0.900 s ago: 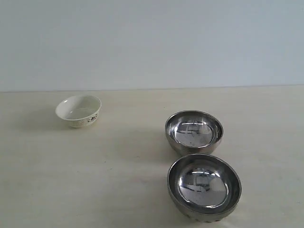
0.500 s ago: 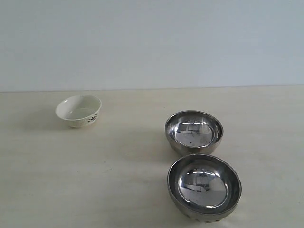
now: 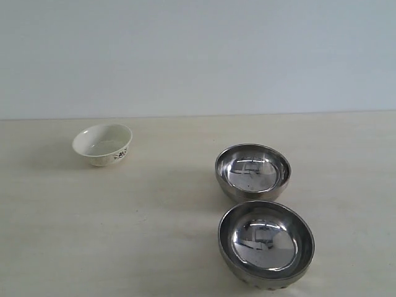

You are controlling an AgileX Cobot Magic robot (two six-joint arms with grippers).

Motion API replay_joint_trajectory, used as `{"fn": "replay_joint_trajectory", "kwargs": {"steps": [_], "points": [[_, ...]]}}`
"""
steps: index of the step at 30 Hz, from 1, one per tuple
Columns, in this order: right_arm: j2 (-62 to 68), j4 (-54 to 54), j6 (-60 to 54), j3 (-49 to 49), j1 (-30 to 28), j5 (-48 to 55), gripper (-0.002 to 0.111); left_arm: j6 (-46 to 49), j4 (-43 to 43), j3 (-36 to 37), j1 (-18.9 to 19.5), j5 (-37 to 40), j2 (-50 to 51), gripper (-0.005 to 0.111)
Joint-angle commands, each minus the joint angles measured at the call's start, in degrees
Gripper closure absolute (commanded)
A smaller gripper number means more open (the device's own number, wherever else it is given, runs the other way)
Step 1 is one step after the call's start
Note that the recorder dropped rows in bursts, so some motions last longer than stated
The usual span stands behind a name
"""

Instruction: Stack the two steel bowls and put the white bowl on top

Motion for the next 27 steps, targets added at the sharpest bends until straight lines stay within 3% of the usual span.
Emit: {"fn": "replay_joint_trajectory", "kwargs": {"steps": [1,5,9,21,25,27], "points": [[-0.4,-0.5,-0.1,-0.9,-0.2,-7.7,0.108,-0.7,0.4,0.2,0.2,-0.1,-0.1,0.066],[0.9,-2.1,-7.3,-7.4,-0.2,-10.3,0.108,-0.7,0.4,0.2,0.2,-0.1,-0.1,0.066],[11.9,-3.0,-13.1,-18.7,-0.2,-6.7,0.108,-0.7,0.4,0.2,0.2,-0.1,-0.1,0.066],[60.0,-4.8,-33.7,-52.5,-0.2,21.3,0.108,-0.7,0.4,0.2,0.2,-0.1,-0.1,0.066],[74.8,-5.0,-33.6,-58.8,-0.2,24.3,0.093,-0.7,0.4,0.2,0.2,-0.1,-0.1,0.066],[81.5,-5.0,-33.6,-61.8,-0.2,25.1,0.079,-0.7,0.4,0.2,0.2,-0.1,-0.1,0.066]]}}
